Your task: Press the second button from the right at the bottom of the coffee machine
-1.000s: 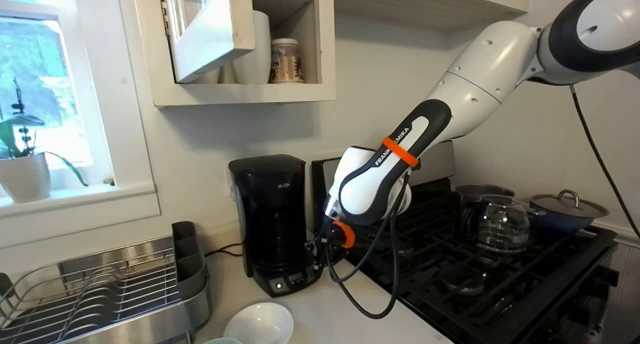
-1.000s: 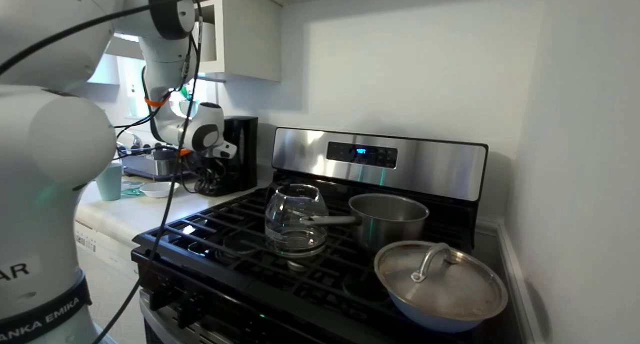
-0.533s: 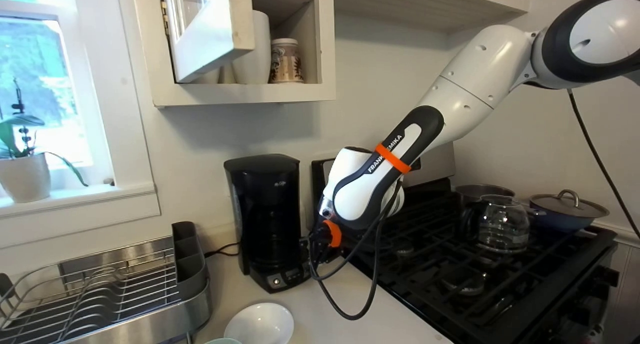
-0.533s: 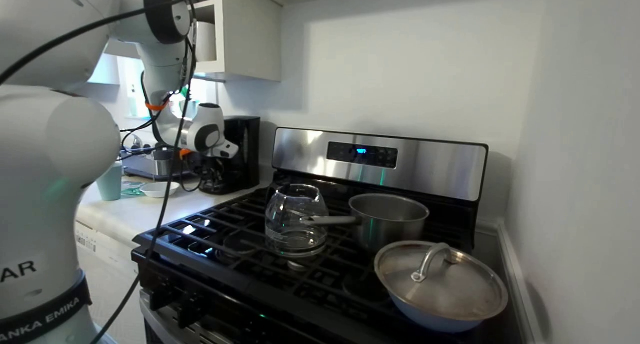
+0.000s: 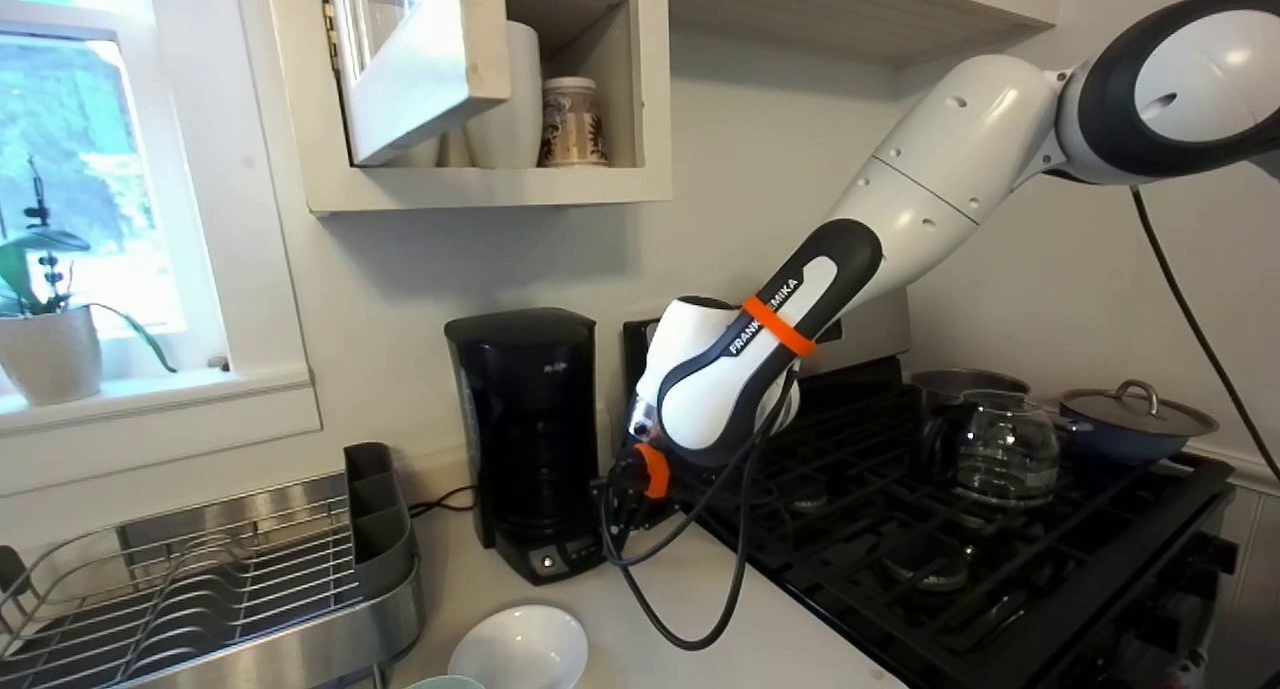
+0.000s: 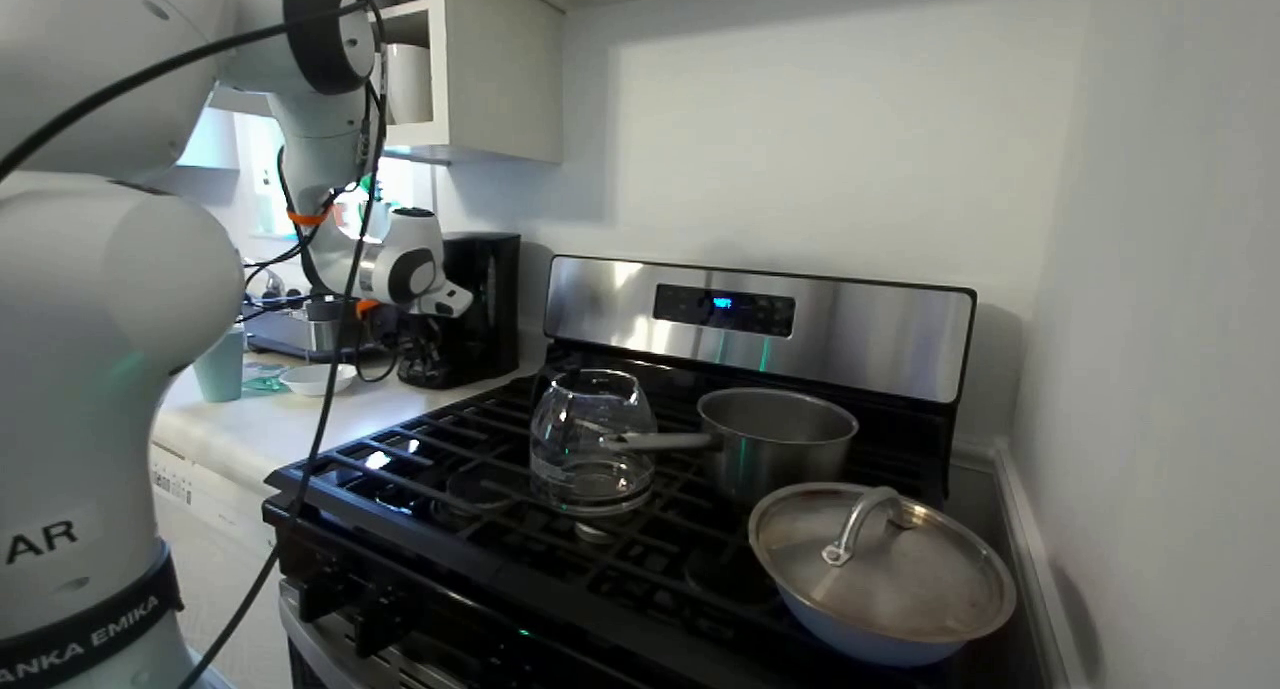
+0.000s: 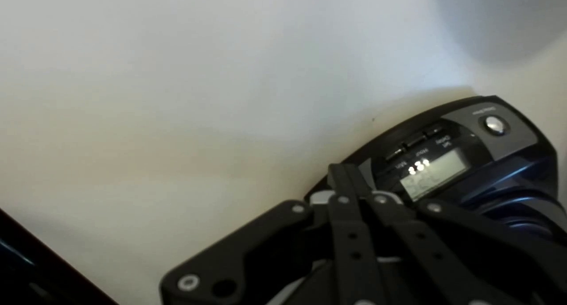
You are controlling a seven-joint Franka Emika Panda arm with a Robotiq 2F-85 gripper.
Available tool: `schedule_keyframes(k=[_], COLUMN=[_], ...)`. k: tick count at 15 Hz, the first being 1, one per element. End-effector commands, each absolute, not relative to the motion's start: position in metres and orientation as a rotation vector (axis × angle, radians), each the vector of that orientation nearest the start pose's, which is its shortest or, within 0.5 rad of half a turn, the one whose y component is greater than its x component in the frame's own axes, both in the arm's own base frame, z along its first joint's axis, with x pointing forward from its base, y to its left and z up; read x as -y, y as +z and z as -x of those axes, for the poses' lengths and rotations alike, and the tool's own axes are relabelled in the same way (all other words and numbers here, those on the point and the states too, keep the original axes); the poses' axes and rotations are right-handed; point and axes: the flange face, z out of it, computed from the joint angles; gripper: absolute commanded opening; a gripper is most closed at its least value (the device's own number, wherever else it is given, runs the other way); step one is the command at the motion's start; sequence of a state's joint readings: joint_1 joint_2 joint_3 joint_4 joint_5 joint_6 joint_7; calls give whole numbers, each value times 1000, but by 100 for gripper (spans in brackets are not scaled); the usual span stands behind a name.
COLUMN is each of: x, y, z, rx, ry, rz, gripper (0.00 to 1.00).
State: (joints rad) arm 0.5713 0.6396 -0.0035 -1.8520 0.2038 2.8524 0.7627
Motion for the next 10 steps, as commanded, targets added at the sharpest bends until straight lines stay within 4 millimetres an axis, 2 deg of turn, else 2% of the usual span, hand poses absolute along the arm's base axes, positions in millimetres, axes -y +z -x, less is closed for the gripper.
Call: schedule_keyframes(k=[1,5,8,10], x=[-340,-318,-311,-311], y=[234,264,285,297], z=[-564,-552,-529,-510], rx=[-571,-597,-568,-465], ry=[-343,-324,-172,-39], rz=[2802,2809,2850,2872], gripper=[0,0,0,0])
